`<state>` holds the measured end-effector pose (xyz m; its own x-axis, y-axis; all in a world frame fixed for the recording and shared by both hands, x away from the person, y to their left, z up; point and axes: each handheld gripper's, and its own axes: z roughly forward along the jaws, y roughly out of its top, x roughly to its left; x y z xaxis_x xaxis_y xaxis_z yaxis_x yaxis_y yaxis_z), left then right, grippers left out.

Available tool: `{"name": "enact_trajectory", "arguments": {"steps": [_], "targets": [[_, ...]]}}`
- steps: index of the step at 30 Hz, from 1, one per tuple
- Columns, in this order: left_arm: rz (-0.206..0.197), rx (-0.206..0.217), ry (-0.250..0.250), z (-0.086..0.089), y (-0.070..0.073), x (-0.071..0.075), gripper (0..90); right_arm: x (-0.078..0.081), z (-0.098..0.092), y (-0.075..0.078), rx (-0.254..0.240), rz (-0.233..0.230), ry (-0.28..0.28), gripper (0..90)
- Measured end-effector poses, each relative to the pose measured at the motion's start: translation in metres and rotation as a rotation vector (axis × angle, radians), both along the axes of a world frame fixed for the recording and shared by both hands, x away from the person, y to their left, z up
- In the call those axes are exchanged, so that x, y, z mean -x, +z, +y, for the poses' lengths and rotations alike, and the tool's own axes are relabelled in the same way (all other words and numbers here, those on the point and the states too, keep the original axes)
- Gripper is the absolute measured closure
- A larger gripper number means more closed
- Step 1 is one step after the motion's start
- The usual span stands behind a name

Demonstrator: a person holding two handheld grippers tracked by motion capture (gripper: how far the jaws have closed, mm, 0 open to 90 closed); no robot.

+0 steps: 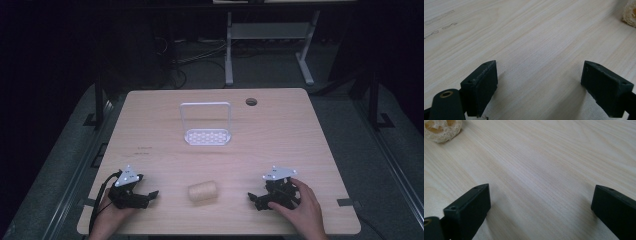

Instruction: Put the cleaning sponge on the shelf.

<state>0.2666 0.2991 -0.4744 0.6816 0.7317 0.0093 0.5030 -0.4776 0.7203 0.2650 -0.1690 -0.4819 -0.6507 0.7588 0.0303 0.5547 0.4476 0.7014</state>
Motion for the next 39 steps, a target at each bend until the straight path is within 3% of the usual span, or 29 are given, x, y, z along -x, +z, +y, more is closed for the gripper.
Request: {"name": "enact_trajectory", "arguments": {"steps": [11, 39], "targets": [[0.001, 0.004, 0.001, 0.0, 0.0, 0.001, 13.5, 0.0, 0.0, 0.0, -0.001, 0.0, 0.0, 1.8], [-0.013, 0.035, -0.079, -0.009, 0.014, 0.004, 13.9, 0.0, 0.0, 0.0, -0.002, 0.002, -0.006, 1.9]]}}
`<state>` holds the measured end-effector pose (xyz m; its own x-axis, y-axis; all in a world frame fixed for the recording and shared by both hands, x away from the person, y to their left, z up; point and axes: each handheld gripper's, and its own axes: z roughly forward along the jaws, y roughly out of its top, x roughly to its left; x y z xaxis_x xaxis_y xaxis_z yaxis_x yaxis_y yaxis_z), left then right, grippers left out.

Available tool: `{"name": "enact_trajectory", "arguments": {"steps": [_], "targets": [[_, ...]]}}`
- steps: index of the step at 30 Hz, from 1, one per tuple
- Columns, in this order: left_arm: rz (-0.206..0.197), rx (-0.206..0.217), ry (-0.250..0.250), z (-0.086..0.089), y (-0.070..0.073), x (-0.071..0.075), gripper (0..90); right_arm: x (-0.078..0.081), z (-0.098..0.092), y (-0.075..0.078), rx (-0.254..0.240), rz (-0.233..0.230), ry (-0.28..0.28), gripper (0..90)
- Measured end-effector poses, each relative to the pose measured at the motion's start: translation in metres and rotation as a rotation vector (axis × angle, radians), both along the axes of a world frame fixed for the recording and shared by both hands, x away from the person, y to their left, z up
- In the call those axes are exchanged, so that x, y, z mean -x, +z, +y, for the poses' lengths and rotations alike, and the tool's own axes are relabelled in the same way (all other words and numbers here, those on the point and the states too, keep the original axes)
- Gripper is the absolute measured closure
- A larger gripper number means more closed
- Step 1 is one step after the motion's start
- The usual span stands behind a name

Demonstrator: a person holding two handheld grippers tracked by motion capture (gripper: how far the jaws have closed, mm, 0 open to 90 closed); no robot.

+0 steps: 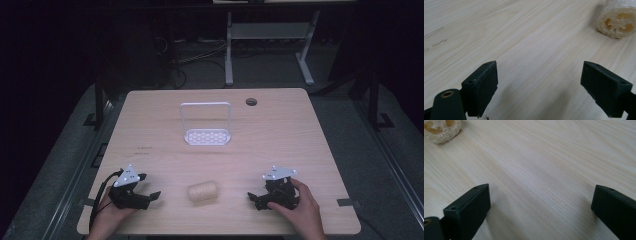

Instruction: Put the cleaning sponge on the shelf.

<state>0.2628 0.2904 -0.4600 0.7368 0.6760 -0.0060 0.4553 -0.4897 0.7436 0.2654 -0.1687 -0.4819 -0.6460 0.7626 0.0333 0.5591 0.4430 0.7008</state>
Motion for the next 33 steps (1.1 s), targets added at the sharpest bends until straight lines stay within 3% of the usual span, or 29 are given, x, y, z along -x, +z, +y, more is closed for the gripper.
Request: {"name": "enact_trajectory", "arguments": {"steps": [33], "targets": [[-0.015, 0.02, -0.17, -0.038, 0.012, 0.01, 14.0, -0.001, 0.0, 0.0, 0.002, -0.005, 0.0, 1.8]]}}
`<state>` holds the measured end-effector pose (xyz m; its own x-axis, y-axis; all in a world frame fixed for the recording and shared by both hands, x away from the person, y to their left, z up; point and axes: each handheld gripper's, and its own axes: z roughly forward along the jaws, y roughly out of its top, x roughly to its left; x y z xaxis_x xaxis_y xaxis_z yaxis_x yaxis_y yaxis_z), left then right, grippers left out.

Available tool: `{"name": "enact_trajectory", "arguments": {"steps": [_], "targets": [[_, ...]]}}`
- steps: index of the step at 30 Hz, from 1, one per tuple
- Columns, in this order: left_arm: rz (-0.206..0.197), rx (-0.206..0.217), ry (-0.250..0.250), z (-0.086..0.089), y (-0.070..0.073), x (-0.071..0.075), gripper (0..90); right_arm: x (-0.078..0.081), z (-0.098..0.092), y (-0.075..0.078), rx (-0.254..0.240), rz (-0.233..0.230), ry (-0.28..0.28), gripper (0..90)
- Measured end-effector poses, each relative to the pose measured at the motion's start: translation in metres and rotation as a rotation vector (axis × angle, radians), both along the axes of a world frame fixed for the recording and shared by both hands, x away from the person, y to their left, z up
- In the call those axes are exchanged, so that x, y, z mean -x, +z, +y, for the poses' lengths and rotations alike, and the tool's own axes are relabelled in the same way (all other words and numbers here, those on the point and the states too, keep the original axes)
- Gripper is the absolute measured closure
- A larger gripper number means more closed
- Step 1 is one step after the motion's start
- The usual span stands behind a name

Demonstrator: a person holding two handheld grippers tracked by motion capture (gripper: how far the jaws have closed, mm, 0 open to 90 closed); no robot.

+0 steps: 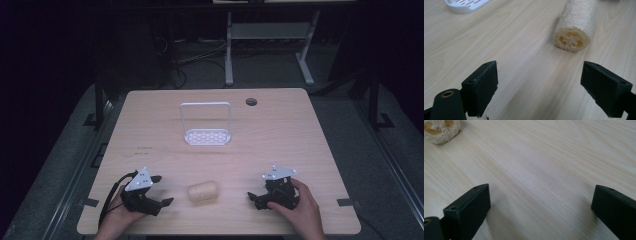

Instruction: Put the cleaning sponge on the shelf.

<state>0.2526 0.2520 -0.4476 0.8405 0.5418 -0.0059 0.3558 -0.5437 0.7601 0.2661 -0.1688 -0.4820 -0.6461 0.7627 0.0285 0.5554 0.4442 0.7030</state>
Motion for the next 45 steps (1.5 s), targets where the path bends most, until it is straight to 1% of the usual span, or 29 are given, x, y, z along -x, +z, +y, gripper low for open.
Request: {"name": "enact_trajectory", "arguments": {"steps": [8, 15, 19, 20, 25, 27, 31, 35, 43, 45], "targets": [[0.002, 0.011, -0.049, -0.011, 0.002, 0.004, 13.9, 0.0, 0.0, 0.0, 0.0, 0.002, -0.002, 1.8], [0.002, 0.012, -0.093, -0.021, 0.004, 0.005, 13.9, 0.0, 0.0, 0.0, 0.0, 0.001, -0.001, 1.8], [-0.001, 0.021, -0.106, -0.025, 0.006, 0.004, 13.9, 0.0, 0.0, 0.0, 0.0, 0.002, -0.001, 1.8], [-0.006, 0.025, -0.118, -0.028, 0.008, 0.003, 13.9, 0.0, 0.0, 0.0, 0.0, 0.002, -0.001, 1.8], [-0.012, 0.028, -0.143, -0.034, 0.012, -0.001, 13.9, 0.0, 0.0, 0.0, 0.0, 0.002, -0.001, 1.8], [-0.011, 0.035, -0.152, -0.038, 0.013, -0.004, 13.9, 0.0, 0.0, 0.0, 0.0, 0.002, -0.002, 1.8], [-0.016, 0.032, -0.181, -0.047, 0.017, -0.009, 13.9, 0.0, 0.0, 0.0, 0.0, 0.003, -0.003, 1.8], [-0.017, 0.032, -0.2, -0.054, 0.018, -0.013, 13.9, 0.0, 0.0, 0.0, 0.001, 0.002, -0.003, 1.9], [-0.011, 0.035, -0.221, -0.063, 0.02, -0.018, 13.9, 0.0, 0.0, 0.0, -0.001, 0.0, -0.002, 1.8], [-0.007, 0.033, -0.228, -0.068, 0.02, -0.02, 13.9, 0.0, 0.0, 0.0, -0.001, 0.0, -0.002, 1.8]]}}
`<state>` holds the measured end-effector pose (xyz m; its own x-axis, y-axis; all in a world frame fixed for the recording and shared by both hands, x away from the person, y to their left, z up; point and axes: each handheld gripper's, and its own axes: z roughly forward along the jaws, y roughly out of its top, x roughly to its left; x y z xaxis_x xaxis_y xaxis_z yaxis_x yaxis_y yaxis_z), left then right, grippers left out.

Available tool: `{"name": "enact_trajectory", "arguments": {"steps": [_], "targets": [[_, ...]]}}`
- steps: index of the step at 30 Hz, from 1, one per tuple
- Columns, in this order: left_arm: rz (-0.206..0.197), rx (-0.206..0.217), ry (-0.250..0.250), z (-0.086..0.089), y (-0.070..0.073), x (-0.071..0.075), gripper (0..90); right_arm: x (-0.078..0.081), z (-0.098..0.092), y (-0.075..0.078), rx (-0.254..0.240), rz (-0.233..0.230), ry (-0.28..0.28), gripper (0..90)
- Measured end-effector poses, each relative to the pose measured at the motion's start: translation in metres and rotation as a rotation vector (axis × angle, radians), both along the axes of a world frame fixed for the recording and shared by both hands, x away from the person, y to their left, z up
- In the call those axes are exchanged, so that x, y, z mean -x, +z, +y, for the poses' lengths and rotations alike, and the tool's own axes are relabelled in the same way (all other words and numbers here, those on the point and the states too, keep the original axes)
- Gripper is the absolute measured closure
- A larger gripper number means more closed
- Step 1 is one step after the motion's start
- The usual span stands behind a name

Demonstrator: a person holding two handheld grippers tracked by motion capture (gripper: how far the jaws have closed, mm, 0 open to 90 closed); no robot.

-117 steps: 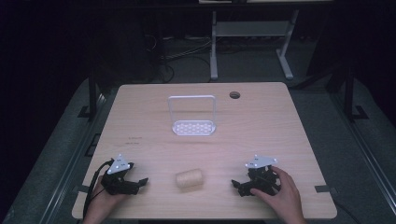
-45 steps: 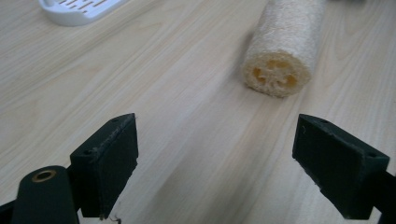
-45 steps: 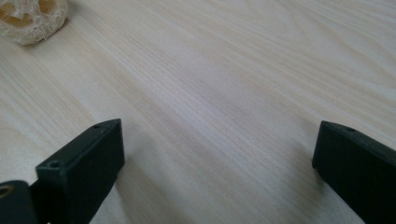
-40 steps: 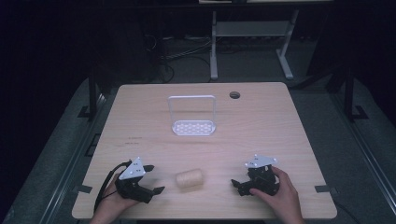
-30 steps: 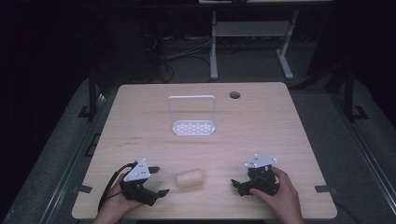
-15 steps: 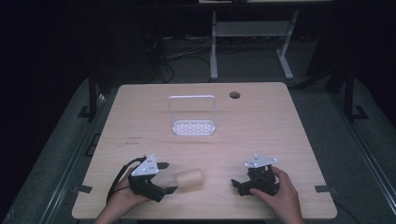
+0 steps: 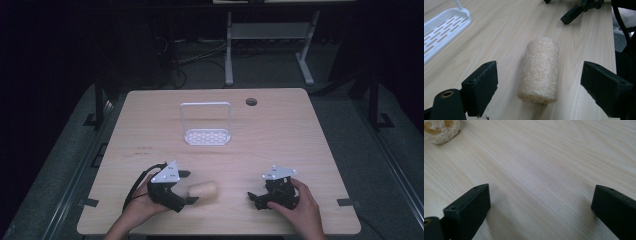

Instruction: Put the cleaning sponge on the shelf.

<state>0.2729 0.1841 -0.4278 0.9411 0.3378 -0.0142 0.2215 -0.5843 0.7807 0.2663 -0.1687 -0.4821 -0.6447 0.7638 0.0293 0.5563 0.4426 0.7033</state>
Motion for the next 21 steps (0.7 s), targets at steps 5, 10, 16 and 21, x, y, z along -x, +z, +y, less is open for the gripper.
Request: {"name": "enact_trajectory", "arguments": {"steps": [5, 10, 16, 21], "targets": [[0.01, 0.001, -0.01, -0.005, -0.001, -0.002, 13.8, 0.0, 0.0, 0.0, 0.0, 0.001, -0.001, 1.8], [0.016, -0.005, -0.021, -0.01, -0.003, -0.006, 13.8, 0.0, 0.0, 0.0, -0.001, 0.002, 0.0, 1.9], [0.021, -0.02, -0.045, -0.021, -0.008, -0.009, 13.9, 0.0, 0.0, 0.0, -0.001, 0.002, -0.001, 1.8], [0.02, -0.03, -0.057, -0.025, -0.012, -0.011, 13.9, 0.0, 0.0, 0.0, -0.001, 0.002, -0.001, 1.8]]}}
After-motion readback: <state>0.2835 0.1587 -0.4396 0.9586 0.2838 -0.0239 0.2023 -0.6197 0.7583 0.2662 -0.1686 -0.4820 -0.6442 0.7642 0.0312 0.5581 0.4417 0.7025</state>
